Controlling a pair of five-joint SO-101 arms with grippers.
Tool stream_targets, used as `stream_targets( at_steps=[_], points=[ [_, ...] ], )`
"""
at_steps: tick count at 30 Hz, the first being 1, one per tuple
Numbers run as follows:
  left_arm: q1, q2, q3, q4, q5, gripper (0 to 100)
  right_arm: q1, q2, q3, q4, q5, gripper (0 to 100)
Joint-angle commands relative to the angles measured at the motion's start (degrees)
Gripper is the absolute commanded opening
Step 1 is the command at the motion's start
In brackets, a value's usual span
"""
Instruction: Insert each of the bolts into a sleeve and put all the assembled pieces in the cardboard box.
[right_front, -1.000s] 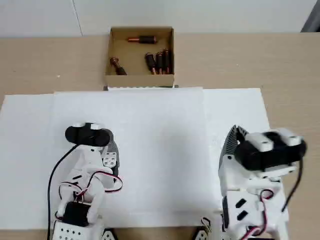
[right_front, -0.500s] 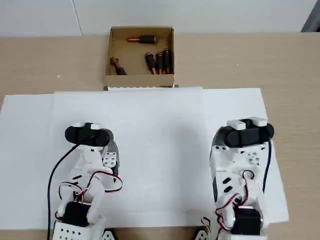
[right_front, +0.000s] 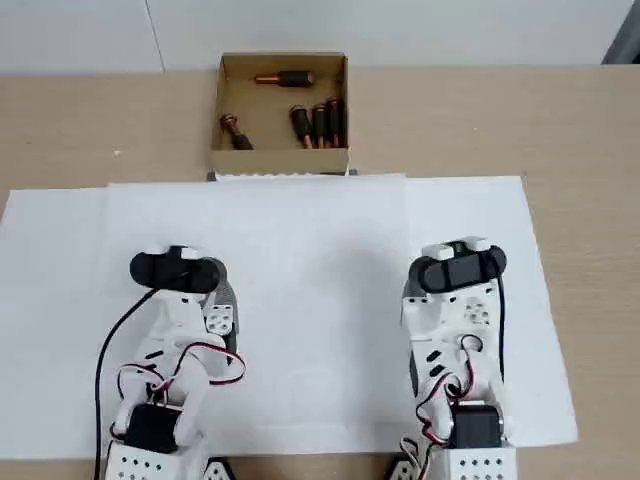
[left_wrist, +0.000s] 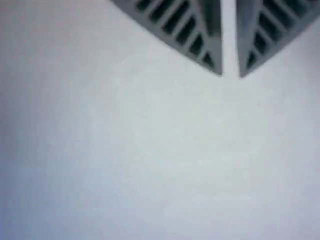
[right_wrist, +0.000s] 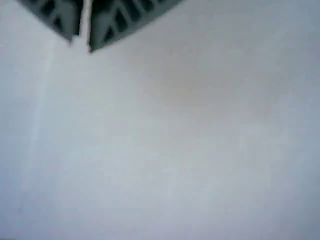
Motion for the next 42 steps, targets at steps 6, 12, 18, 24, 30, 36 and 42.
stream_targets(
  at_steps=[6, 12, 18, 24, 30, 36, 42],
  points=[
    [-0.44, -0.44, -0.31, 0.09, -0.18, 1, 0.92, -0.57, 0.79, 7.08, 0.62, 0.3],
    [-0.44, -0.44, -0.31, 0.09, -0.18, 1, 3.56, -0.66, 0.79, 9.45, 0.26, 0.3],
    [-0.44, -0.44, -0.31, 0.09, -0.18, 1, 6.11, -0.66, 0.79, 9.45, 0.18, 0.3],
    [-0.44, -0.44, -0.31, 0.09, -0.18, 1, 6.29, -0.66, 0.79, 9.45, 0.35, 0.3],
    [-0.44, -0.44, -0.31, 0.09, -0.18, 1, 6.29, -0.66, 0.79, 9.45, 0.35, 0.3],
    [-0.44, -0.44, -0.31, 0.09, -0.18, 1, 6.29, -0.66, 0.79, 9.45, 0.35, 0.3],
    [-0.44, -0.44, -0.31, 0.09, -0.18, 1, 6.29, -0.66, 0.79, 9.45, 0.35, 0.3]
  ],
)
